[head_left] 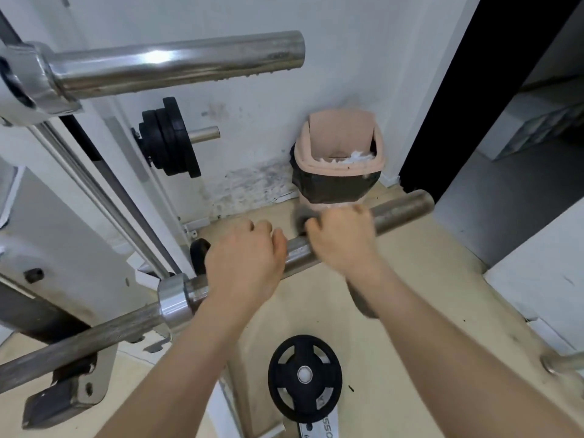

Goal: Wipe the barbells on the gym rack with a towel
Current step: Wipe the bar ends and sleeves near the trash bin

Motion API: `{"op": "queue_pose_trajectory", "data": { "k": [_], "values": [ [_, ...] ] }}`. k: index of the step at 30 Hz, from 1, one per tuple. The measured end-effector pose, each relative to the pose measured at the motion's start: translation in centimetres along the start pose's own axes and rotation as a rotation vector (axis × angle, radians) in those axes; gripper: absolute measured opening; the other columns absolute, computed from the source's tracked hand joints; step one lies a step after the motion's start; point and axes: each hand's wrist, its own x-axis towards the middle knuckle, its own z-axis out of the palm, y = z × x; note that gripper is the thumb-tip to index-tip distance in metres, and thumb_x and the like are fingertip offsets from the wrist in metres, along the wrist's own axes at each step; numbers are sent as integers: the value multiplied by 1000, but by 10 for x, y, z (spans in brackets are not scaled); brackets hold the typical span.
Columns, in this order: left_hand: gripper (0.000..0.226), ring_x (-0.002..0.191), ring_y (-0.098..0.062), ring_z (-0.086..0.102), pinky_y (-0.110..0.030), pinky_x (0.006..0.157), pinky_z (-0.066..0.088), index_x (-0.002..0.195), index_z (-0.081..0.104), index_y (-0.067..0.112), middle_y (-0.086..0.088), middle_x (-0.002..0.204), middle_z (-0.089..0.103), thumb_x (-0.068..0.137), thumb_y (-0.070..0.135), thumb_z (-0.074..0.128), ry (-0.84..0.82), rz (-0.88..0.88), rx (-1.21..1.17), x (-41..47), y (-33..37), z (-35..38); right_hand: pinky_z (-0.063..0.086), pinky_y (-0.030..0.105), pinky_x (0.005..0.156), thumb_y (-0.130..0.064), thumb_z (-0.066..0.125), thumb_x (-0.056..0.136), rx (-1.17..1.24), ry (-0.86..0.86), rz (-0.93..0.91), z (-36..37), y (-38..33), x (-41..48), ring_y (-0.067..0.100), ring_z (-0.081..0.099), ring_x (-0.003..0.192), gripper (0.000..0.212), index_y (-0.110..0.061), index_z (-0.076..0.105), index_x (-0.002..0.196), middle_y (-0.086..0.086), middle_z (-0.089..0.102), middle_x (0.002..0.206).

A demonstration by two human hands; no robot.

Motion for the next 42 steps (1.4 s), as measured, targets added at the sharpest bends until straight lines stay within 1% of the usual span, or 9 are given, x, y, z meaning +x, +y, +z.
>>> {"op": "queue_pose_trajectory", "data": {
  "k": [3, 10, 13, 18, 24, 28, 32, 38, 42],
  "values": [
    [57, 69, -26, 60, -38, 64, 51, 84, 58, 16, -3, 74, 62, 99, 51, 16, -271, 1, 14, 25, 7, 15, 30, 41, 101, -43, 27, 84, 59, -18, -75, 0, 0, -2, 24, 62, 85, 48, -19, 68, 75, 4, 69, 78],
    [46, 68, -26, 59, -37, 62, 40, 93, 62, 15, -3, 75, 63, 99, 46, 29, 120, 102, 161, -22, 7, 39, 44, 43, 86, -36, 37, 86, 196, 198, 370, 3, 136, 41, 30, 58, 84, 37, -14, 56, 62, 5, 60, 72],
    [45, 86, -27, 62, -40, 79, 45, 115, 62, 15, -6, 95, 66, 95, 48, 39, 157, 126, 119, -34, 5, 40, 49, 42, 72, -36, 37, 89, 648, 416, 609, 19, 126, 37, 29, 59, 82, 37, -10, 60, 76, 11, 62, 84],
    [41, 56, -21, 52, -28, 50, 31, 83, 62, 21, 3, 65, 55, 93, 49, 33, 153, 124, 105, -15, 11, 27, 48, 32, 83, -30, 42, 93, 1610, 694, 1047, 8, 102, 30, 21, 61, 99, 27, -20, 65, 103, 2, 66, 102],
    [50, 50, -22, 51, -30, 50, 45, 76, 51, 22, 3, 56, 51, 98, 54, 18, 43, 71, 121, 3, 8, 28, 31, 43, 107, -41, 29, 102, 2257, 461, 1237, -10, 50, -10, 29, 42, 131, 46, -21, 45, 139, 6, 47, 142],
    [53, 54, -23, 55, -32, 51, 46, 82, 54, 22, 2, 62, 57, 99, 52, 15, 65, 108, 172, -3, 10, 26, 32, 46, 105, -36, 31, 102, 2474, 175, 1308, -2, -14, -43, 32, 47, 123, 31, -17, 53, 115, 9, 51, 126],
    [36, 93, -27, 61, -40, 80, 44, 122, 58, 18, -6, 106, 65, 99, 39, 38, 185, 169, 125, -37, 7, 40, 41, 48, 104, -42, 34, 98, 2536, -200, 1061, 23, -25, -51, 36, 53, 121, 53, -9, 54, 134, 19, 57, 130],
    [32, 95, -20, 54, -35, 76, 43, 110, 66, 27, 1, 106, 61, 96, 38, 39, 196, 258, -1, -43, 2, 26, 46, 42, 101, -46, 33, 99, 2497, -19, 950, 43, 35, -9, 29, 64, 110, 55, -12, 53, 137, 12, 68, 117],
    [41, 105, -23, 53, -39, 86, 41, 123, 53, 28, 0, 116, 61, 99, 45, 24, 156, 149, 54, -16, 9, 31, 51, 44, 96, -42, 38, 100, 2547, -215, 854, 35, 9, -47, 31, 64, 107, 51, -11, 53, 136, 15, 63, 122]
  ]
}}
